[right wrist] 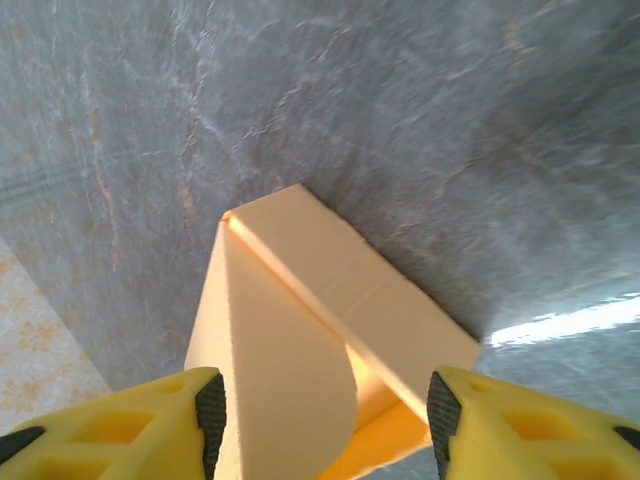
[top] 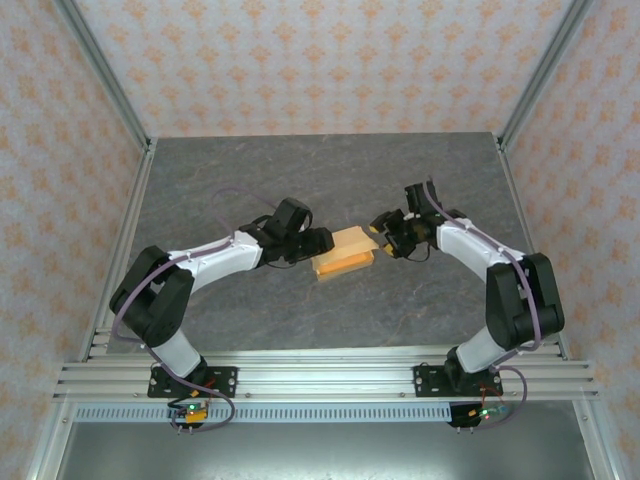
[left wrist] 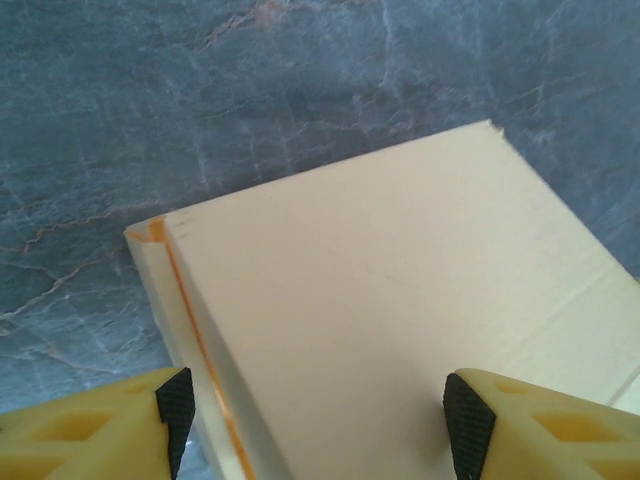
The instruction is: Fold the paper box
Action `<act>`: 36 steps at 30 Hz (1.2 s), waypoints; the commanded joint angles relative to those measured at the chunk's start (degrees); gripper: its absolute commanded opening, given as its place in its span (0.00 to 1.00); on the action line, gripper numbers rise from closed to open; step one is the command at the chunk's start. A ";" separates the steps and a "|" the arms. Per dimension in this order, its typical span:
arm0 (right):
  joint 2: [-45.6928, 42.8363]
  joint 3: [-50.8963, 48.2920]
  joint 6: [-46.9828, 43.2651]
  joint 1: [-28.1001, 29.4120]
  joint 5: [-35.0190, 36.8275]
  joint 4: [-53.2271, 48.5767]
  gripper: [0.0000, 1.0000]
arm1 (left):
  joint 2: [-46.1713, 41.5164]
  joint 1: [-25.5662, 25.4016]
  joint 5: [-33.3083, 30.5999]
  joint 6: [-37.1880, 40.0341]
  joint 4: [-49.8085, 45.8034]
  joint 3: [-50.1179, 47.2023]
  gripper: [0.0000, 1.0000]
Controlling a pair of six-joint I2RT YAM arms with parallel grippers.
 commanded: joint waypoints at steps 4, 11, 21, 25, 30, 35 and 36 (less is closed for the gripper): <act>-3.77 -0.84 -7.40 -1.01 2.54 -7.39 0.62 | 1.65 -0.24 -2.02 8.25 -2.76 -0.89 0.69; -5.34 0.75 -22.36 0.03 -0.70 -10.61 0.67 | 3.73 -0.50 -8.86 18.88 -11.87 2.43 0.70; 6.20 2.56 -32.54 8.25 -3.78 -2.39 0.60 | 2.25 0.22 -6.82 23.03 -9.05 0.39 0.71; 9.82 4.20 -33.05 8.40 -0.68 -1.24 0.53 | -0.99 2.94 -3.71 21.29 -8.24 -1.34 0.72; 11.93 5.68 -33.77 8.45 0.21 -2.01 0.49 | -5.85 6.63 1.40 17.68 -5.13 -5.84 0.71; 12.95 4.54 -30.28 8.40 -2.21 0.81 0.48 | -5.78 6.98 6.02 12.83 2.18 -10.43 0.57; 12.92 4.11 -29.67 8.43 -2.32 1.68 0.48 | -5.08 6.98 6.32 12.20 3.19 -10.74 0.57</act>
